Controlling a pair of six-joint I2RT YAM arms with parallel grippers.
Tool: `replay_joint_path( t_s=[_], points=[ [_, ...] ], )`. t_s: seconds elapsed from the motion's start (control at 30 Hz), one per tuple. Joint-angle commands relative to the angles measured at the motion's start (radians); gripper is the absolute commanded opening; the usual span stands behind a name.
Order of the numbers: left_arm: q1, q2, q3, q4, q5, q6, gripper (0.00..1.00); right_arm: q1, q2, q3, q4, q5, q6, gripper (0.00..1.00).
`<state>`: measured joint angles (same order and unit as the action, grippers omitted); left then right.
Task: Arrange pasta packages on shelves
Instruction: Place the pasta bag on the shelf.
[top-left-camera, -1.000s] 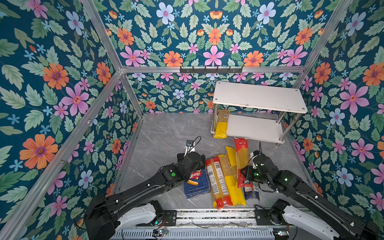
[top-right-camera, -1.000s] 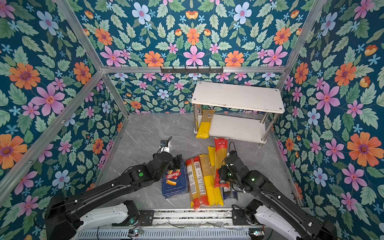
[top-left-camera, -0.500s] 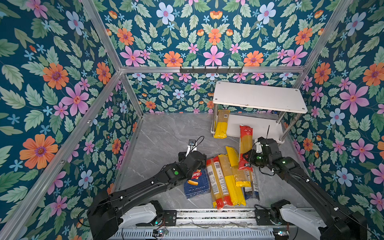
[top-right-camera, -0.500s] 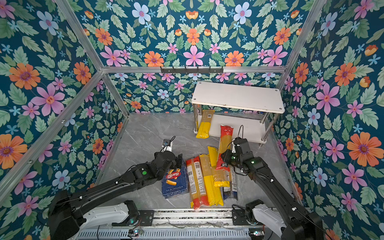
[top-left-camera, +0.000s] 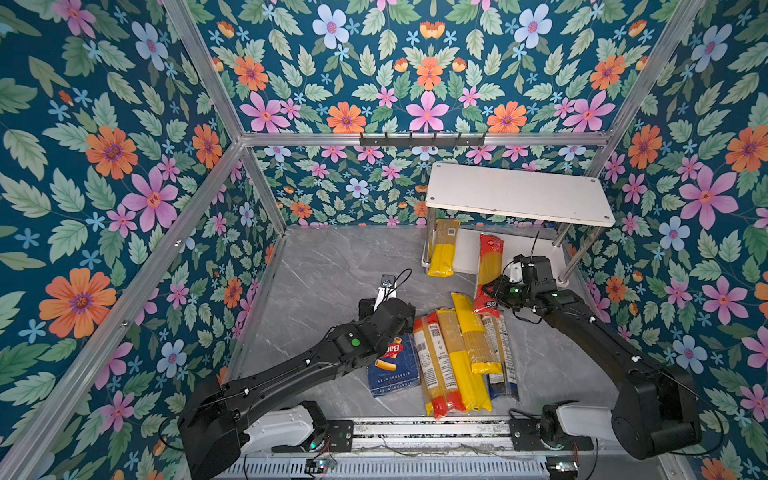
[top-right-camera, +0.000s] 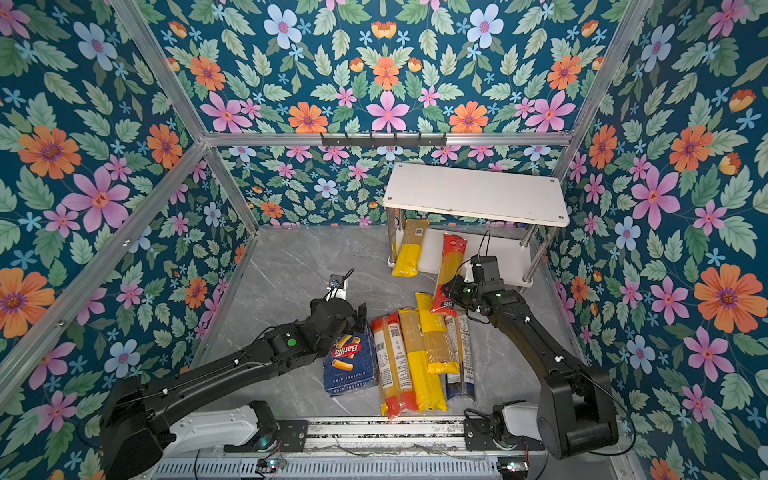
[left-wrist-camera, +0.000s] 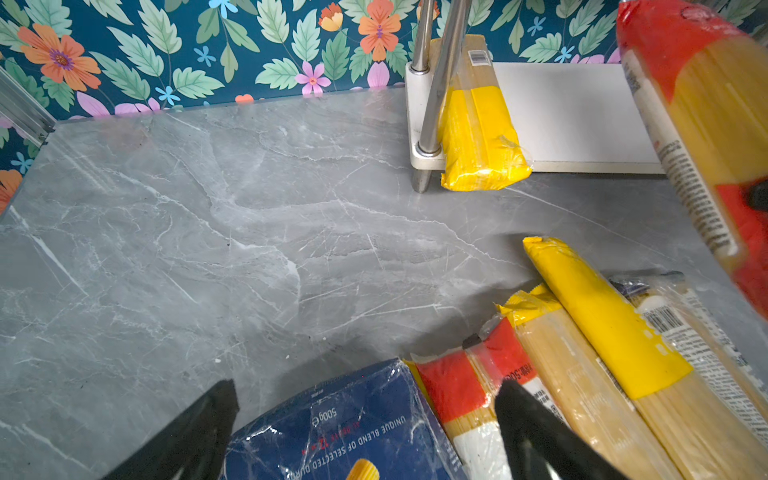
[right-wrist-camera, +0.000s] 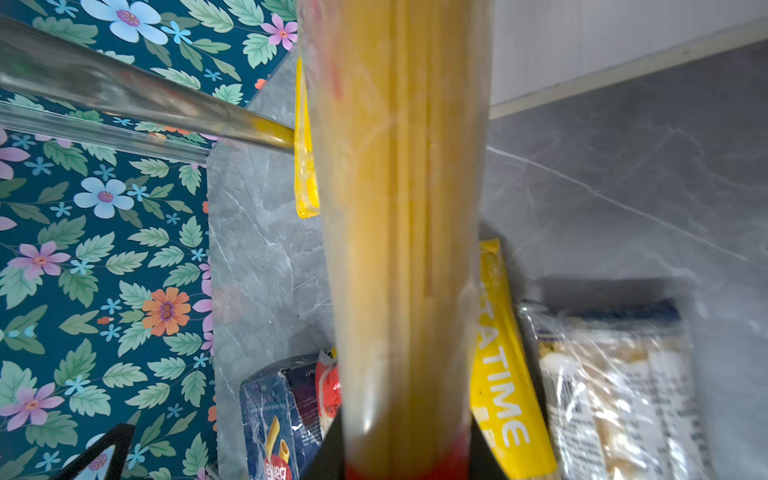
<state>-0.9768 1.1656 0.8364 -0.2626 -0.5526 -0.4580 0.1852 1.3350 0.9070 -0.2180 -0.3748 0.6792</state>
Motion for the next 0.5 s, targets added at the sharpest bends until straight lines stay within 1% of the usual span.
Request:
replay_joint_path(
  t_s=[0.0,0.07,0.13,0.23,0.43,0.47],
  points=[
    [0.001,0.006,0.019,0.003,-0.033,0.036,1.0,-0.015,0.047,0.026,0.214,-0.055,0.014,0.15],
    [0.001,0.01,0.029,0.011,-0.025,0.047,1.0,-0.04,0.091,0.028,0.288,-0.098,0.049,0.16],
    [0.001,0.016,0.044,0.015,-0.018,0.059,1.0,-0.069,0.137,0.018,0.4,-0.159,0.106,0.16],
    [0.001,0.025,0.069,0.011,-0.017,0.071,1.0,-0.097,0.204,0.026,0.512,-0.203,0.153,0.16],
    [0.003,0.032,0.099,-0.003,-0.036,0.09,1.0,-0.104,0.314,0.116,0.522,-0.221,0.141,0.16],
    [0.002,0.033,0.102,-0.004,-0.041,0.092,1.0,-0.105,0.357,0.133,0.523,-0.226,0.141,0.17]
  ],
)
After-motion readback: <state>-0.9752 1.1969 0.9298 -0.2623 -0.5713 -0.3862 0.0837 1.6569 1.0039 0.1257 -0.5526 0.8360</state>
